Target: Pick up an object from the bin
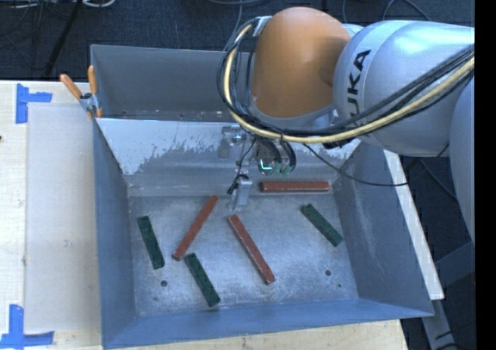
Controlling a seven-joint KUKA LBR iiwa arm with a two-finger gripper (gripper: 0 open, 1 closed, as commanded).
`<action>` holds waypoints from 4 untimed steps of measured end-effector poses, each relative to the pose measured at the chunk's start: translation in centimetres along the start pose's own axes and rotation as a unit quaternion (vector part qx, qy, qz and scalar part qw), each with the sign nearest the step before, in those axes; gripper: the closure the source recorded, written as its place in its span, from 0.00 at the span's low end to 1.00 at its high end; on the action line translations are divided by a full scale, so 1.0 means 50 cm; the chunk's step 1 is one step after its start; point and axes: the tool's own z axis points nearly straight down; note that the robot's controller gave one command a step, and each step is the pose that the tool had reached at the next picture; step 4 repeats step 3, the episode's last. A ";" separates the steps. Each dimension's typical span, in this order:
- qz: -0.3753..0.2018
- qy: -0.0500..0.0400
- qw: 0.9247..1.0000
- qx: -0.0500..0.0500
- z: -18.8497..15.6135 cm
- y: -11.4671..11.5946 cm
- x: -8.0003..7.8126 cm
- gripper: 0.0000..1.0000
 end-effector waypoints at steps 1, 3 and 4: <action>-0.120 0.000 0.993 0.000 0.296 0.020 0.033 0.00; -0.114 -0.008 0.993 0.000 0.047 0.001 0.011 1.00; -0.114 -0.008 0.993 0.000 0.047 0.001 0.011 1.00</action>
Offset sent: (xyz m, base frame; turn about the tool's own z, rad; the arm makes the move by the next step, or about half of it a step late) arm -0.0157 0.0099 -0.1435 -0.2408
